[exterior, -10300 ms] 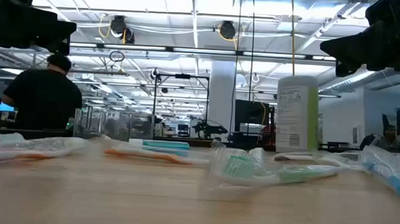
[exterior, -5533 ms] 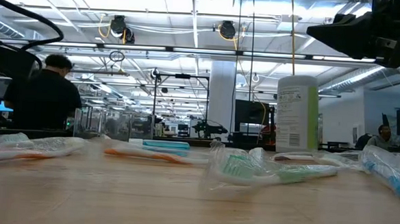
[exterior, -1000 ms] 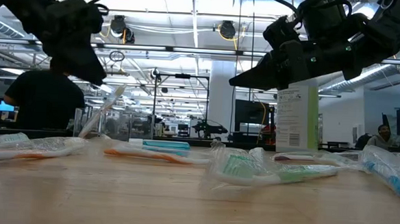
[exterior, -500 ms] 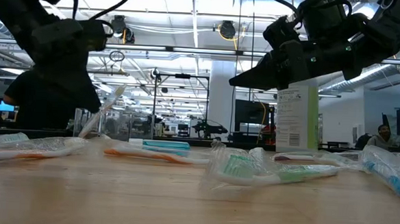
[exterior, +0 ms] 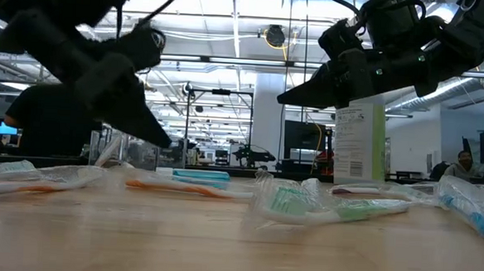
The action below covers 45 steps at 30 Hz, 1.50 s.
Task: Pick & Place toothbrushing station
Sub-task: Put the blue mouthwash into the transparent organizer
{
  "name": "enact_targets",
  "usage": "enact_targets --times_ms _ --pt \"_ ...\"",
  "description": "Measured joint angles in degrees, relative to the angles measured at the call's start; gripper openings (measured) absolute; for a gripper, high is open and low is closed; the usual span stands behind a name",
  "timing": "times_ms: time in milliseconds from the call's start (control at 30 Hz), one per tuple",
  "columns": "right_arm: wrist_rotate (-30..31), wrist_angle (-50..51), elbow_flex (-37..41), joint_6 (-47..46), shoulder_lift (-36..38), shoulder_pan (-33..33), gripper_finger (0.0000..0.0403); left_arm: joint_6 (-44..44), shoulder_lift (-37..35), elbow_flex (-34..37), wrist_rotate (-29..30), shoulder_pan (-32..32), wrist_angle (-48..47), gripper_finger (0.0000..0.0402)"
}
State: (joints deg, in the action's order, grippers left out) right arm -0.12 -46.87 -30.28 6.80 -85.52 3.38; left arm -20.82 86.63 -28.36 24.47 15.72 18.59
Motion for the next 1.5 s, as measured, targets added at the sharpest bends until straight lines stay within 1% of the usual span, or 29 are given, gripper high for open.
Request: enact_targets --times_ms 67,167,267,400,500,733,933,1033,1233,1300,1400,1500 --pt "0.0 0.0 0.0 -0.1 0.0 0.0 0.0004 -0.5 1.7 0.0 -0.3 -0.6 0.3 0.0150" --pt "0.0 0.0 0.0 -0.1 0.0 0.0 0.0004 -1.3 3.6 0.0 -2.3 -1.1 1.1 0.0150" --pt "0.0 0.0 0.0 0.0 0.0 0.0 0.0004 -1.6 4.3 0.0 -3.9 -1.1 2.5 0.0150" --pt "0.0 0.0 0.0 0.0 0.0 0.0 0.0004 -2.2 3.8 0.0 -3.1 -1.1 2.6 0.0150" --pt "0.0 0.0 0.0 0.0 0.0 0.0 0.0004 -2.7 3.8 0.0 -3.7 -1.1 3.4 0.0150" --pt "0.0 0.0 0.0 0.0 0.0 0.0 0.0004 -3.7 6.6 0.0 -3.8 -1.1 2.9 0.0149" --pt "0.0 0.0 0.0 -0.1 0.0 0.0 0.0004 -1.7 8.6 0.0 -3.6 -1.1 4.5 0.0149" --pt "0.0 0.0 0.0 0.0 0.0 0.0 0.0004 -0.5 8.7 0.0 -3.6 -1.1 4.6 0.0138" --pt "0.0 0.0 0.0 0.0 0.0 0.0 0.0004 -0.2 8.5 0.0 -3.6 -1.1 4.9 0.0090" --pt "0.0 0.0 0.0 0.0 0.0 0.0 0.0004 1.0 8.3 0.0 -3.6 -1.1 6.3 0.0087" --pt "0.0 0.0 0.0 0.2 0.0 0.0 0.0004 5.3 6.9 -0.3 -3.5 -1.1 7.0 0.0095" --pt "0.0 0.0 0.0 0.8 0.0 0.0 0.0004 11.9 3.8 -2.4 -3.6 -1.1 2.9 0.0101"
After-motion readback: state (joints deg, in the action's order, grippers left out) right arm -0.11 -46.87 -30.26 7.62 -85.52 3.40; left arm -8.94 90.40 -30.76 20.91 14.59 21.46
